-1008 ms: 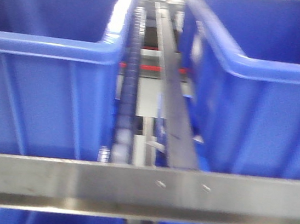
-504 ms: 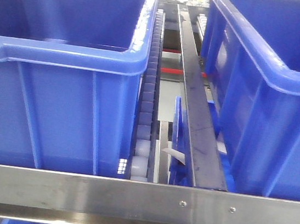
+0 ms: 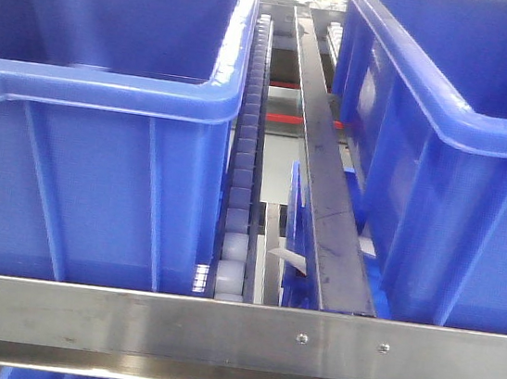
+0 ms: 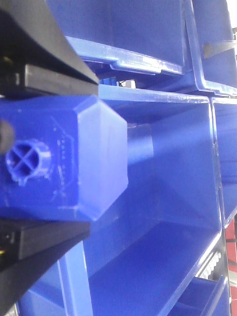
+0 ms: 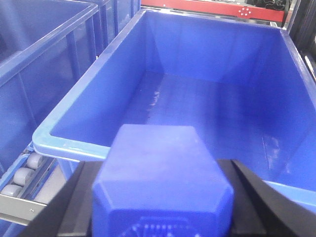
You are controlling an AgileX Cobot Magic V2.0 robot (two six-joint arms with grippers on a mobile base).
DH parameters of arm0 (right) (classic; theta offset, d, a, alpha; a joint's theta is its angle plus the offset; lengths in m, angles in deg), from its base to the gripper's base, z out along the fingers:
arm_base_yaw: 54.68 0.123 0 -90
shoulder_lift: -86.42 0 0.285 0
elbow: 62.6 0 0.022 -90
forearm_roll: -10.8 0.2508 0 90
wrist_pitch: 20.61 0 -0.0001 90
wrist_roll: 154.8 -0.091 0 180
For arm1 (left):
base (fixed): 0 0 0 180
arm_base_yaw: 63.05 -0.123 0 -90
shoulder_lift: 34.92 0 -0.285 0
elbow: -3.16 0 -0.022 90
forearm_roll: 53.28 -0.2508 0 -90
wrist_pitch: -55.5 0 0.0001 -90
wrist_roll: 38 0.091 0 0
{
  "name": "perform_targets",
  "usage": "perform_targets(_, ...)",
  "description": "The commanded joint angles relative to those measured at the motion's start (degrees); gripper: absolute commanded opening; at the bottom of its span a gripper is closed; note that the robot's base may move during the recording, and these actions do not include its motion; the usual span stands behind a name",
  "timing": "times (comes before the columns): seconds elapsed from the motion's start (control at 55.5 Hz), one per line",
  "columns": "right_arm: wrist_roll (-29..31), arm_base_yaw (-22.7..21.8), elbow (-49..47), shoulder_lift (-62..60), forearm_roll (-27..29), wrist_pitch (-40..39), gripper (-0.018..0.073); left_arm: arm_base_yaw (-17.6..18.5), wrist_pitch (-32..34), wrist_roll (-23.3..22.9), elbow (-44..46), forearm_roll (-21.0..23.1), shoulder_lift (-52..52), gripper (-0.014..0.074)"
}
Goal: Pick and sort blue part to right shelf
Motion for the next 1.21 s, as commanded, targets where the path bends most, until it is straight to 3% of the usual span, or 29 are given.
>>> perform_targets(0.0,0.52,-0.28,-1.79,-0.12,-0.80,-5.15,0.0227,0.32,5.24,-0.72,1.50,-0.49,1.17,0.0258)
perform_targets(0.54,0.52,-0.28,-1.79,-0.12,-0.80,-5.15,0.0227,0.32,7.32,-0.72,1.50,-0.49,1.17,0.0206)
perform_targets(0.72,0.52,-0.28,-1.79,-0.12,-0.80,-5.15,0.0227,0.32,10.95,-0.72,3.24,-0.49,-1.16,0.0209)
perform_targets(0.864,0.52,-0.28,-1.79,-0.12,-0.80,-5.15,0.0227,0.32,11.09,-0.72,9.37,0.96,-11.15,0.0209)
perform_targets(1.044,0.52,-0.28,-1.79,-0.12,-0.80,-5.22,0.0227,0.32,11.09,-0.50,21.13,5.69,-31.01,0.0211)
perform_targets(1.188,0.52,-0.28,-1.79,-0.12,-0.80,-5.22,0.0227,0.32,11.09,-0.50,28.42,6.18,-47.62,0.0211)
